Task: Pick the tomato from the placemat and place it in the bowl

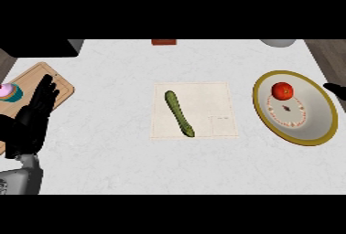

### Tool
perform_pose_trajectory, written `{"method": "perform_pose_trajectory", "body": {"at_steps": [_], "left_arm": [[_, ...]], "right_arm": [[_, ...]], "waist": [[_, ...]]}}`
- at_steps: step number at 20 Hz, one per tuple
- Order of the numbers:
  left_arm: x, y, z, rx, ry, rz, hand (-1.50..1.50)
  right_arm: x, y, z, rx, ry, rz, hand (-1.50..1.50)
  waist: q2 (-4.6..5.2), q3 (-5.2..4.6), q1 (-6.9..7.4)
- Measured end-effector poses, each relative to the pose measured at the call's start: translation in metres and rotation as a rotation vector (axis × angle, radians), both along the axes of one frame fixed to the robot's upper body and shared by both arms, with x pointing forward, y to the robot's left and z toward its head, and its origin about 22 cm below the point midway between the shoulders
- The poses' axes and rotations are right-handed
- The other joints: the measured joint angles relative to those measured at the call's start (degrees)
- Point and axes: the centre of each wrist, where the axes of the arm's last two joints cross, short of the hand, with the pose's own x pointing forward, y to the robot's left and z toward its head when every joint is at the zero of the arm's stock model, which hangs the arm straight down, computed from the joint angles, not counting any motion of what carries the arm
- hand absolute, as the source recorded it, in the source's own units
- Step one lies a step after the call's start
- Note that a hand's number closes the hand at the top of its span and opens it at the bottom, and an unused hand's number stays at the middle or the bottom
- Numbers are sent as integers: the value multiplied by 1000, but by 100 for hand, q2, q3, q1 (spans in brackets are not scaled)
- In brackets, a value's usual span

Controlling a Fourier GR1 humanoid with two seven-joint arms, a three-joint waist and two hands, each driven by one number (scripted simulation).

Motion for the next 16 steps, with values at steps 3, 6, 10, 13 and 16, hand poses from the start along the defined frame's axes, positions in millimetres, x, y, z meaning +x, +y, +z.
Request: {"method": "perform_pose_trajectory", "body": {"at_steps": [3, 6, 10, 13, 16], "left_arm": [[0, 1, 4, -1, -4, 2, 0], [0, 2, 1, 5, -6, 1, 0], [2, 3, 5, 1, -4, 4, 0], [0, 3, 8, 0, -5, -2, 0], [2, 3, 6, 2, -7, 0, 0]], "right_arm": [[-35, -33, -2, 43, -28, -10, -150], [-72, -62, -5, 71, -42, -5, -150], [-122, -92, -11, 114, -75, 11, -150], [-155, -108, -12, 151, -99, 47, -150], [-178, -116, -15, 168, -133, 78, -150]], "waist": [[-2, -4, -11], [5, -6, -11], [8, -6, -6], [8, -6, 7], [13, -7, 22]]}}
